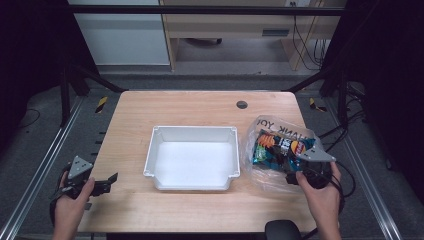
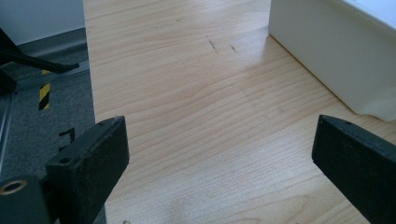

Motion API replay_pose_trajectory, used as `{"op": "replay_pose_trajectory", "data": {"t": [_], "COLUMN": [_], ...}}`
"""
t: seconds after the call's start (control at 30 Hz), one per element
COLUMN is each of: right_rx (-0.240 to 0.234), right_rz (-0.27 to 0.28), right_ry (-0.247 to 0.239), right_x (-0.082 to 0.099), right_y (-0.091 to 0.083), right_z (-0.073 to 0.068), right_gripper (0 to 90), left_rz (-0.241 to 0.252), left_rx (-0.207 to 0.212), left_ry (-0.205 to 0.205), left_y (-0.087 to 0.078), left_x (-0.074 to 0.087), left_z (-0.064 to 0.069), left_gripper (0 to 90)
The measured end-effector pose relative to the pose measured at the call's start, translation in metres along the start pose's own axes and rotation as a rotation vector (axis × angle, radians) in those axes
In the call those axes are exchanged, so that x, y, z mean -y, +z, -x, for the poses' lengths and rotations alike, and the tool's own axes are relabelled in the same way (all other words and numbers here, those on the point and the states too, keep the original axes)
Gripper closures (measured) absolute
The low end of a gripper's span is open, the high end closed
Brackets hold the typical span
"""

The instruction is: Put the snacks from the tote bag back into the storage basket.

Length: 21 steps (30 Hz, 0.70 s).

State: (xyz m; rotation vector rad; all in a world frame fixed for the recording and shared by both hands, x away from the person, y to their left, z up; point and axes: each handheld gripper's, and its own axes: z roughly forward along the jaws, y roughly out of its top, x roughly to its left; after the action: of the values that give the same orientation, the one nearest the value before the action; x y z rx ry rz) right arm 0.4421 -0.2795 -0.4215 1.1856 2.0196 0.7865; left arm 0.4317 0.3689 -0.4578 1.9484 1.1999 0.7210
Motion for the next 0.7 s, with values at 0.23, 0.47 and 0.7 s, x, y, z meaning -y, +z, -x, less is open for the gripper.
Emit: {"op": "replay_pose_trajectory", "data": {"t": [0.23, 0.47, 0.7], "right_rx": [-0.094, -0.146, -0.226], "right_rz": [-0.07, -0.12, -0.183], "right_ry": [-0.081, -0.14, -0.187], "right_x": [-0.018, -0.038, -0.049], "right_y": [0.012, 0.019, 0.029], "right_z": [0.021, 0.027, 0.027], "right_gripper": [8.9, 8.2, 6.7], "left_rz": [0.0, -0.003, -0.009], "left_rx": [0.006, 0.012, 0.022], "left_ry": [0.0, 0.003, -0.002], "left_y": [0.0, 0.0, 0.001], "left_x": [0.0, 0.0, 0.001], "left_z": [0.0, 0.001, 0.002], "left_gripper": [3.4, 3.4, 3.4]}}
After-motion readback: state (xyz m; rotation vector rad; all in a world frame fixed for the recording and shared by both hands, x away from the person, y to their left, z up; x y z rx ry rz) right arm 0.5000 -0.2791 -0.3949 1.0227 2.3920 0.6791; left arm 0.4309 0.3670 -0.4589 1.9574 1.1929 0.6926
